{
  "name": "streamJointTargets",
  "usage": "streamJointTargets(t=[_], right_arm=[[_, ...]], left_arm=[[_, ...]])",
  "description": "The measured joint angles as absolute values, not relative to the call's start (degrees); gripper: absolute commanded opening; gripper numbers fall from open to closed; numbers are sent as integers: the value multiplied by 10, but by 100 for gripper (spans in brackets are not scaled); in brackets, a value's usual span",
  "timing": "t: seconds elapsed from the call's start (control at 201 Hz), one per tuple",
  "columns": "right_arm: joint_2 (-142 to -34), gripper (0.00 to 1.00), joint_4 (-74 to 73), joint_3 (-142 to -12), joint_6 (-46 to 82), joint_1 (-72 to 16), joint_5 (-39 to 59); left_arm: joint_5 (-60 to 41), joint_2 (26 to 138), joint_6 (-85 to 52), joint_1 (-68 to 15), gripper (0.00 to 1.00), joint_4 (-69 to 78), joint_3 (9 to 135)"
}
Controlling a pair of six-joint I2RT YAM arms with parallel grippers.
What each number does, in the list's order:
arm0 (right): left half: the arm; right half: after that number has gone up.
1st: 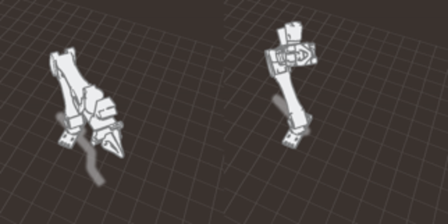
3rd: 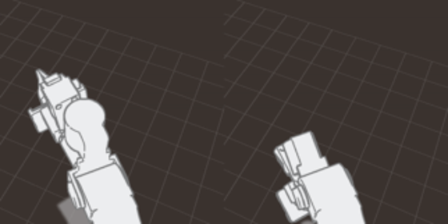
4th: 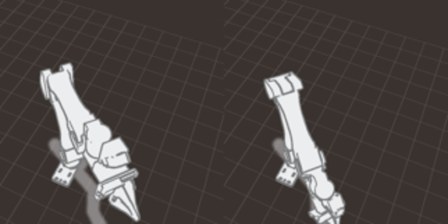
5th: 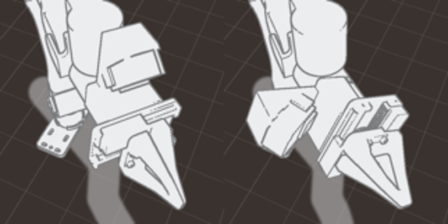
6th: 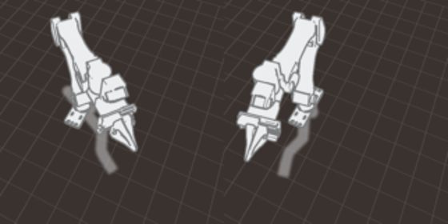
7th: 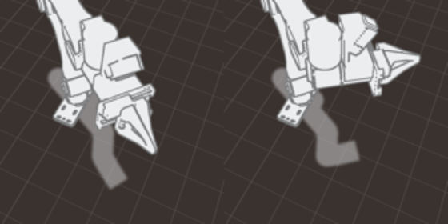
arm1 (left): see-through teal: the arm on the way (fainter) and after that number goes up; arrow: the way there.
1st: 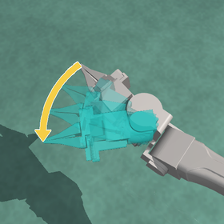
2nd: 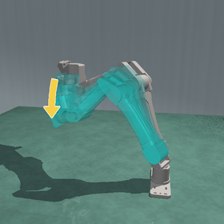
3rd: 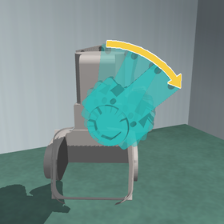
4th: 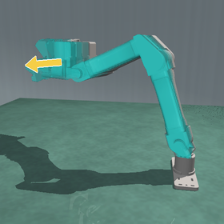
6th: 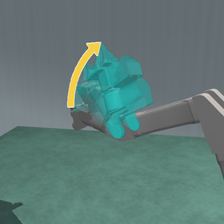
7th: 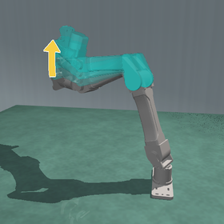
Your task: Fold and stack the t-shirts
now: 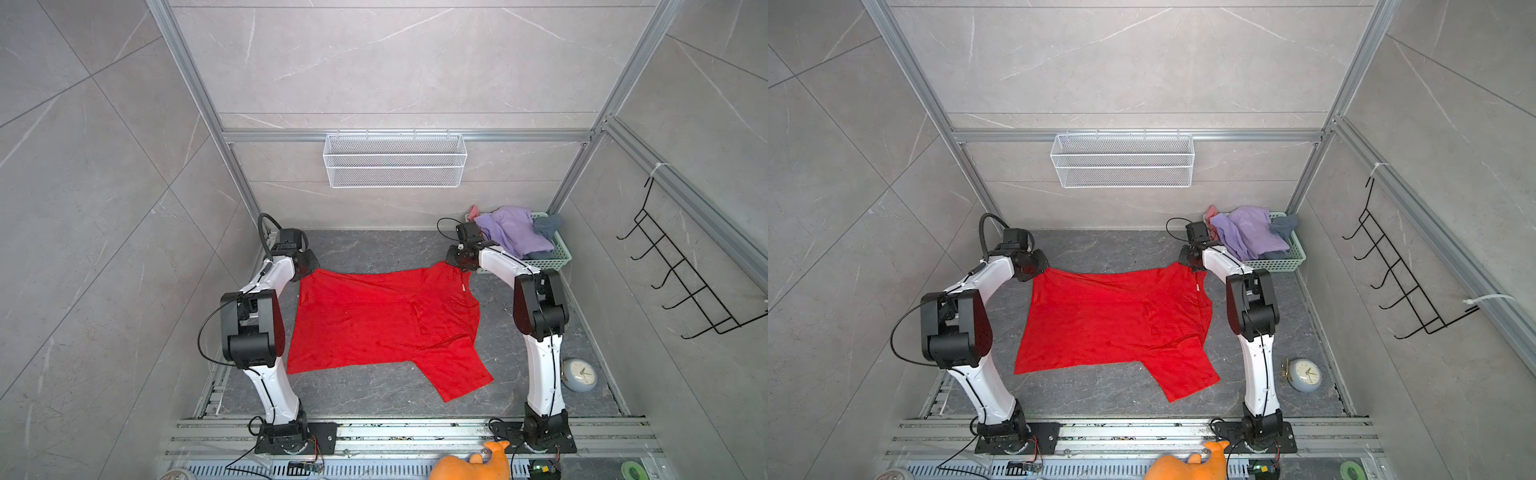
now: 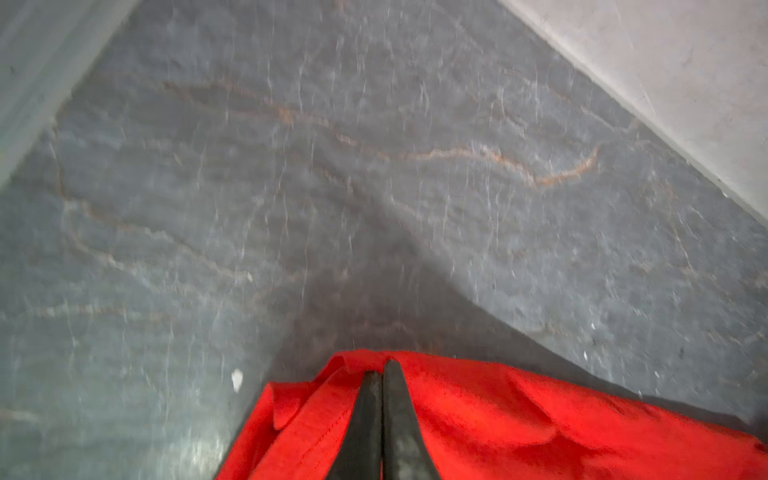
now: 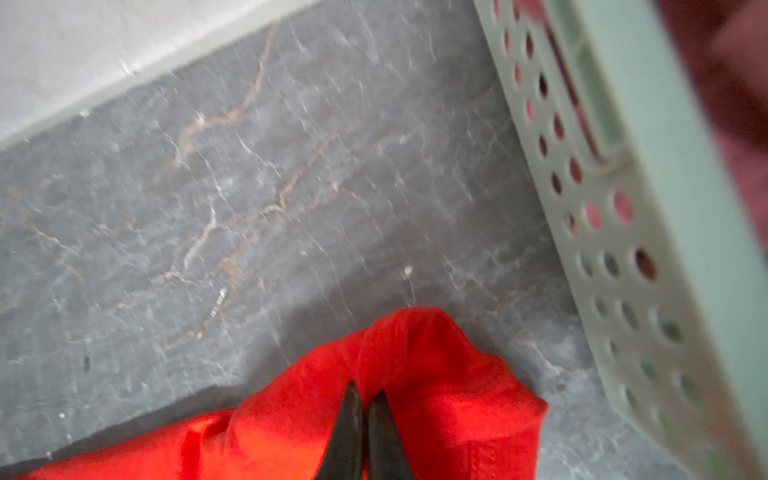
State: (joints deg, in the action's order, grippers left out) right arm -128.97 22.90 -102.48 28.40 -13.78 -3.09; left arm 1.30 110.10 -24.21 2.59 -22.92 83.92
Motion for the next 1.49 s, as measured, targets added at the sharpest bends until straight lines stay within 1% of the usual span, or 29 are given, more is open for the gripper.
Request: streamJointTargets(t=[0.01, 0.219, 0.254, 0.294, 0.334, 0.353, 0.388, 0.393, 0.403, 0.423, 0.538, 0.707, 0.871, 0.986, 1.22, 1.489], right_arm=[[-1290, 0, 229, -1026, 285, -138, -31], [-1307, 0, 232, -1037, 323, -128, -43], [-1312, 3, 234, -1040, 329, -125, -43], [-1319, 7, 234, -1045, 335, -122, -43], [-1325, 14, 233, -1048, 339, -119, -41], [-1326, 20, 233, -1050, 340, -118, -40], [-1327, 33, 232, -1051, 347, -118, -40], [-1327, 33, 231, -1051, 347, -118, -40], [-1327, 37, 231, -1051, 342, -118, -39], [-1327, 41, 230, -1051, 348, -117, -39], [-1315, 47, 198, -1024, 335, -116, -32], [-1246, 49, 168, -938, 326, -116, -26], [-1172, 55, 143, -880, 332, -117, -4], [-1148, 56, 121, -856, 343, -126, 15], [-1166, 57, 91, -841, 375, -156, 53], [-1221, 57, 88, -843, 399, -162, 68]], left_arm=[[14, 1104, -241, 26, 0, -229, 842], [31, 1186, -224, 33, 0, -252, 902], [30, 1195, -223, 35, 0, -255, 908], [30, 1205, -222, 38, 10, -260, 917], [29, 1214, -222, 41, 17, -263, 927], [29, 1218, -220, 43, 22, -264, 933], [30, 1222, -218, 46, 31, -266, 940], [30, 1223, -217, 46, 33, -265, 940], [29, 1223, -219, 46, 35, -265, 941], [30, 1223, -217, 48, 39, -265, 942], [34, 1217, -213, 55, 51, -264, 941], [22, 1162, -215, 58, 61, -258, 893], [-32, 1081, -237, 53, 63, -248, 820], [-72, 1046, -267, 41, 64, -226, 769], [-110, 1041, -312, 18, 64, -199, 708], [-95, 1035, -339, 19, 67, -181, 655]])
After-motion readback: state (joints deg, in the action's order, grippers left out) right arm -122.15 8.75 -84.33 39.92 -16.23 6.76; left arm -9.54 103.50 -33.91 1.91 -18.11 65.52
